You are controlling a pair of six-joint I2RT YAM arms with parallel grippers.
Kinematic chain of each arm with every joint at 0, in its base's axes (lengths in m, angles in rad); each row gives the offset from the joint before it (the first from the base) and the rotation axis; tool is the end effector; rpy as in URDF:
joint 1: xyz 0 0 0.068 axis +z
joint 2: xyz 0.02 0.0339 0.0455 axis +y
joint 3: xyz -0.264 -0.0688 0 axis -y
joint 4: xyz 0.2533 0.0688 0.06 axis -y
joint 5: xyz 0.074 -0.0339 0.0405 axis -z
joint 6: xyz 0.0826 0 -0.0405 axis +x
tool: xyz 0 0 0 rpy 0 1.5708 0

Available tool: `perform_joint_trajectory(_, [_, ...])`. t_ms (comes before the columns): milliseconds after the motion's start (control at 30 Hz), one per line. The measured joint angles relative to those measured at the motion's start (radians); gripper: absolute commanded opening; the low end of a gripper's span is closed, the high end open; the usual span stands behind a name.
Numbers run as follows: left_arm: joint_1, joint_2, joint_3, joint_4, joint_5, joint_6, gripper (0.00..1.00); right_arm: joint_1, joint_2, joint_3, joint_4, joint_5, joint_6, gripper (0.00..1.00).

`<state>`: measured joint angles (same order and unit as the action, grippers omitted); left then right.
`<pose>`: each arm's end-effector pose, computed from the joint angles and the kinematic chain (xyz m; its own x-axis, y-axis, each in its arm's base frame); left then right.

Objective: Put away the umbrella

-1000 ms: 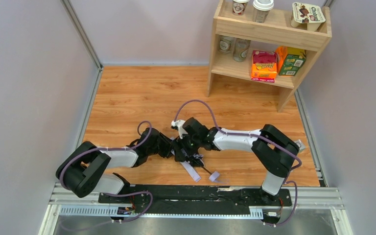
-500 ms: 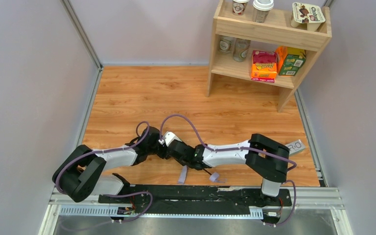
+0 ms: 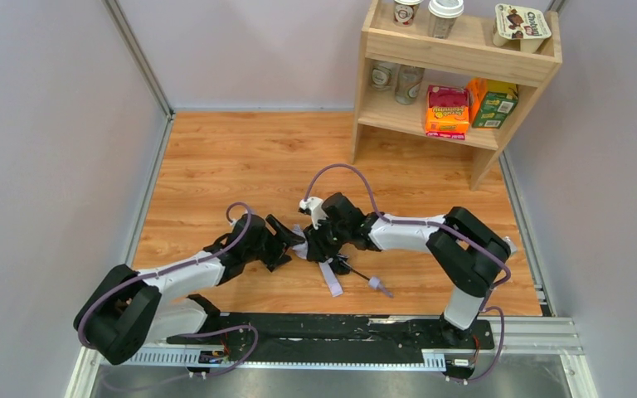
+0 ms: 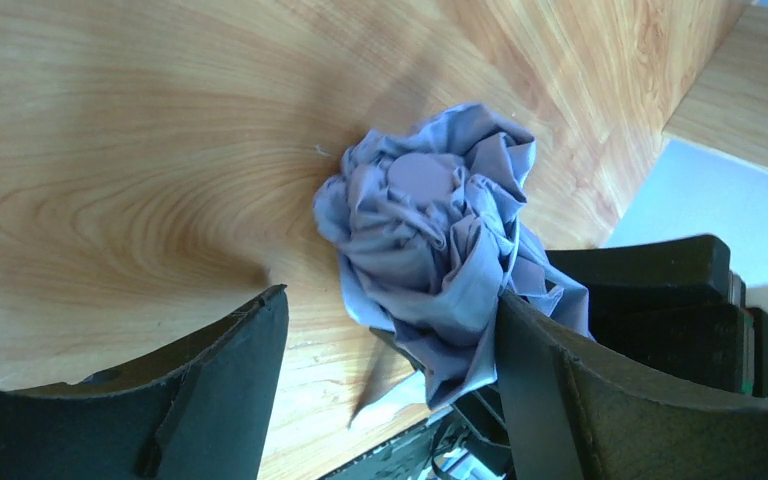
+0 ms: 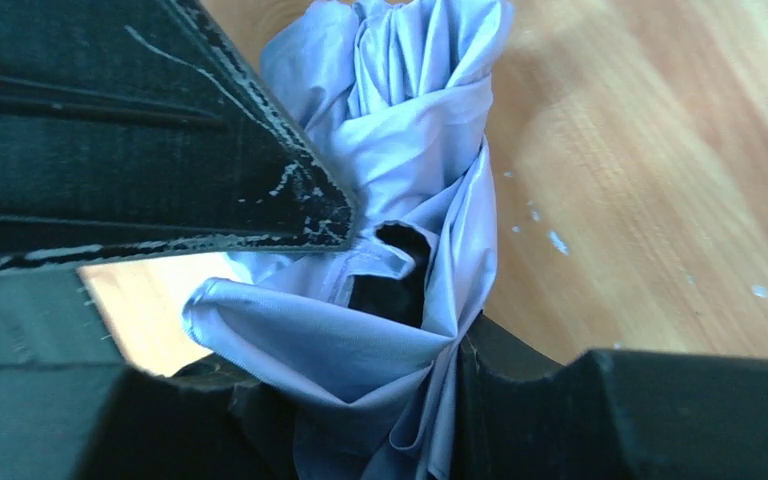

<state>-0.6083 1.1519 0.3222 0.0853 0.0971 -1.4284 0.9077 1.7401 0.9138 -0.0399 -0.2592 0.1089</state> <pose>0.1947 -0.1453 0.1025 -0.6999 -0.7132 -0.0394 -0.4613 0.4934 -0.7374 0.2172 0.3124 0.1109 -0.5601 -0.5464 -0.6227 -0.8079 0.5267 0.2645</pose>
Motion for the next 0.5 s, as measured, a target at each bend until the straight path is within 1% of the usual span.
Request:
perform_joint_trajectory(100, [-0.001, 0.04, 0.005, 0.04, 0.013, 0.019, 0.8, -0.066, 0.023, 0.0, 0.016, -0.196, 0.035, 0.0])
perform_joint_trajectory(267, [-0.001, 0.116, 0.015, 0.121, 0.043, 0.023, 0.8, -0.122, 0.085, 0.001, 0.073, -0.438, 0.132, 0.0])
perform_joint_trajectory(333, [0.0, 0.132, 0.015, 0.14, 0.054, 0.018, 0.8, -0.128, 0.101, 0.006, 0.087, -0.47, 0.159, 0.0])
perform_joint_trajectory(500, [0.002, 0.16, 0.015, 0.18, 0.065, -0.009, 0.74, -0.152, 0.145, 0.035, 0.1, -0.528, 0.218, 0.0])
